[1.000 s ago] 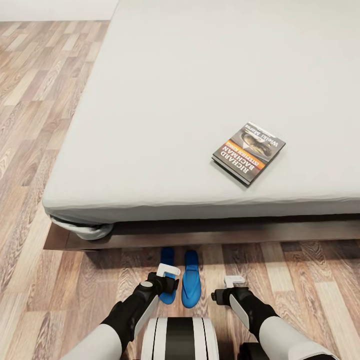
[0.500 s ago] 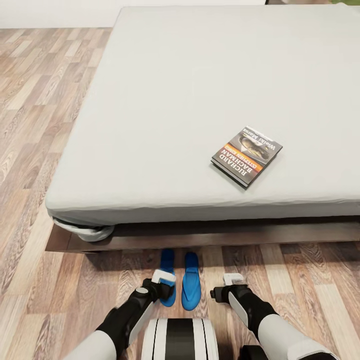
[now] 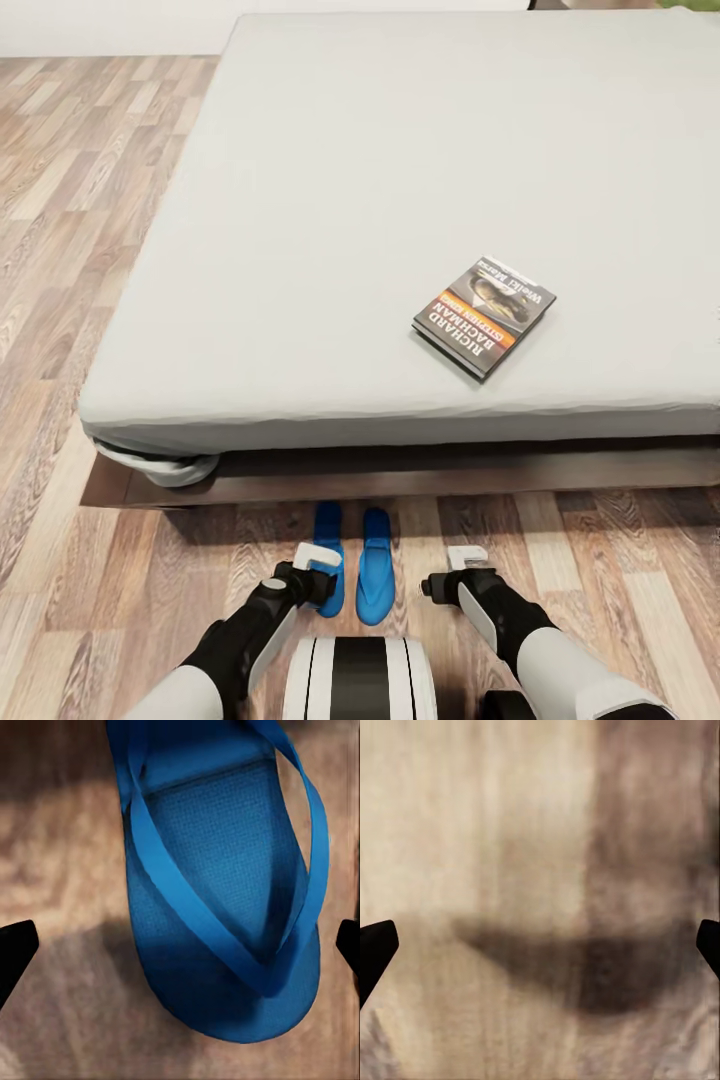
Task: In the bedroom, move the book from the bed onto either nightstand, and place the two sandals side by side next to the bed.
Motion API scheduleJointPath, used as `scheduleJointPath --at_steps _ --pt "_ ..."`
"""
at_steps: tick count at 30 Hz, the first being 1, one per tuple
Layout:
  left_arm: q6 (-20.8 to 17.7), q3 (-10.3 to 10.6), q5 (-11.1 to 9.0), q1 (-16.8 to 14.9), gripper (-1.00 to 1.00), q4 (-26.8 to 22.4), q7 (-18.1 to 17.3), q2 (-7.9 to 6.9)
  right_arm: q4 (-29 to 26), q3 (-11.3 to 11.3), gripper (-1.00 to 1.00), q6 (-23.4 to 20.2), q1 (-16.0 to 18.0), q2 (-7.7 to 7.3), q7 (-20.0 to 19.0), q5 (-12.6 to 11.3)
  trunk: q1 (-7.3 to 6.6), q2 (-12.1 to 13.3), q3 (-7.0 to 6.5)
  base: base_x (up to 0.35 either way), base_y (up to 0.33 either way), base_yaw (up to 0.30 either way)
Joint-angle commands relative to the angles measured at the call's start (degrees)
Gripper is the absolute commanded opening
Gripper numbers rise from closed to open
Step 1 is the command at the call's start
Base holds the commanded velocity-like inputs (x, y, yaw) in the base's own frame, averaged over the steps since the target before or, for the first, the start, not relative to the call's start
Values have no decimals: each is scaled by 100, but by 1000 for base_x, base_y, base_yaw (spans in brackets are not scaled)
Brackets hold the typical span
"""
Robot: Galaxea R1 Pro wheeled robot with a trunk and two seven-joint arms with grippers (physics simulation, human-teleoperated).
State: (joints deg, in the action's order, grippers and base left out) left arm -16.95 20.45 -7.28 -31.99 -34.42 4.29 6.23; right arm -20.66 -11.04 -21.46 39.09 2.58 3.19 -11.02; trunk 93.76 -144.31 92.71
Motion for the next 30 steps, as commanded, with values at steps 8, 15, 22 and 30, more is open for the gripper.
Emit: scheduleJointPath --at_steps 8,15,22,30 --pt "-43 -56 -63 -3 100 -12 38 -8 -8 -47 100 -25 2 -4 33 -63 0 -1 3 71 -275 0" --pt "-45 -60 -71 -2 100 -12 40 -8 -8 -47 100 -25 2 -8 30 -66 0 -1 3 -40 -337 0" --pt "-45 -64 -72 -4 100 -12 46 -8 -8 -47 100 -33 2 -6 24 -67 0 -1 3 -135 -333 0" --pt "-45 -57 -72 -2 100 -5 47 -3 -8 -47 100 -42 2 -10 24 -67 0 -1 3 -141 -331 0"
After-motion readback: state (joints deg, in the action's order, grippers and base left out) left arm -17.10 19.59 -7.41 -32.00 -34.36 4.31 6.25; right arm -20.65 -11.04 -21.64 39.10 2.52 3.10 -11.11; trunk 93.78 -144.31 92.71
